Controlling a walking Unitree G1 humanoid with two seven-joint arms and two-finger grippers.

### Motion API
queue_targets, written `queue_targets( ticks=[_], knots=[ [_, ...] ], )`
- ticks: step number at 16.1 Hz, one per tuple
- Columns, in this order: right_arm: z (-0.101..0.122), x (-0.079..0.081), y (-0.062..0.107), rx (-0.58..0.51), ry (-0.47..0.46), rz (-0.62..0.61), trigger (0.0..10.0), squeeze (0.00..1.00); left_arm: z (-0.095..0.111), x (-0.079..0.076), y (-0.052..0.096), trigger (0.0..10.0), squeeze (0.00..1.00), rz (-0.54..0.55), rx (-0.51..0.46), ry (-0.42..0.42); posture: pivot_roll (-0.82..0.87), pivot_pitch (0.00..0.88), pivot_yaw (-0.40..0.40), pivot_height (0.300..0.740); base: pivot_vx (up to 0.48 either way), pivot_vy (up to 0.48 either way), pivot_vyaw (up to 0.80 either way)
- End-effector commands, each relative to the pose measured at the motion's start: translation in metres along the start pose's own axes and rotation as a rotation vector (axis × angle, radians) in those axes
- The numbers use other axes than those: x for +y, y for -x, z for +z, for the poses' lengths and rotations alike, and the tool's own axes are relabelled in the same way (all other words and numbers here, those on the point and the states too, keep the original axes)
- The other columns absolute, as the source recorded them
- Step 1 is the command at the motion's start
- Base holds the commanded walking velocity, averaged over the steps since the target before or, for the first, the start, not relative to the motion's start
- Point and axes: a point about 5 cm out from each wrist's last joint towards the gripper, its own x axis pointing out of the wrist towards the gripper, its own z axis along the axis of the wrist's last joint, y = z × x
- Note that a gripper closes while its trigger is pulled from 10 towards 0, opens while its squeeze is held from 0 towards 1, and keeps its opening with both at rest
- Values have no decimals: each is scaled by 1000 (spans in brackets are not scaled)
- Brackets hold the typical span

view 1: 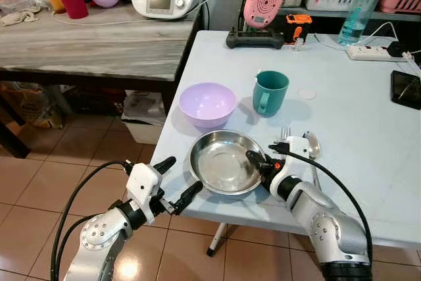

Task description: Setting the table

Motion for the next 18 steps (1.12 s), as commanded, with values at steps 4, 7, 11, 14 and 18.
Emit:
queue_targets(
  ticks=[4, 7, 11, 14, 18],
  knots=[
    [-17, 3, 1, 119, -14, 9, 3725, 0, -4, 1, 1, 10000, 0, -4, 23, 0, -206, 76, 34, 740, 0, 0, 0],
    [-15, 4, 2, 132, 1, 2, 10000, 251, -4, 2, 1, 10000, 0, -4, 21, 0, -205, 73, 34, 740, 0, 0, 0],
    [-12, 1, 2, 145, 20, -36, 10000, 1000, -4, 2, 1, 10000, 0, -1, 20, 2, -204, 71, 34, 740, 0, 0, 0],
    [-9, 1, 5, 146, 54, -53, 10000, 1000, -5, 2, 1, 10000, 0, 2, 18, 5, -203, 70, 32, 740, 0, 0, 0],
    [-5, 5, 6, 161, 95, -21, 10000, 0, -5, 1, 2, 10000, 0, 2, 21, 8, -206, 75, 34, 740, 0, 0, 0]
  ],
)
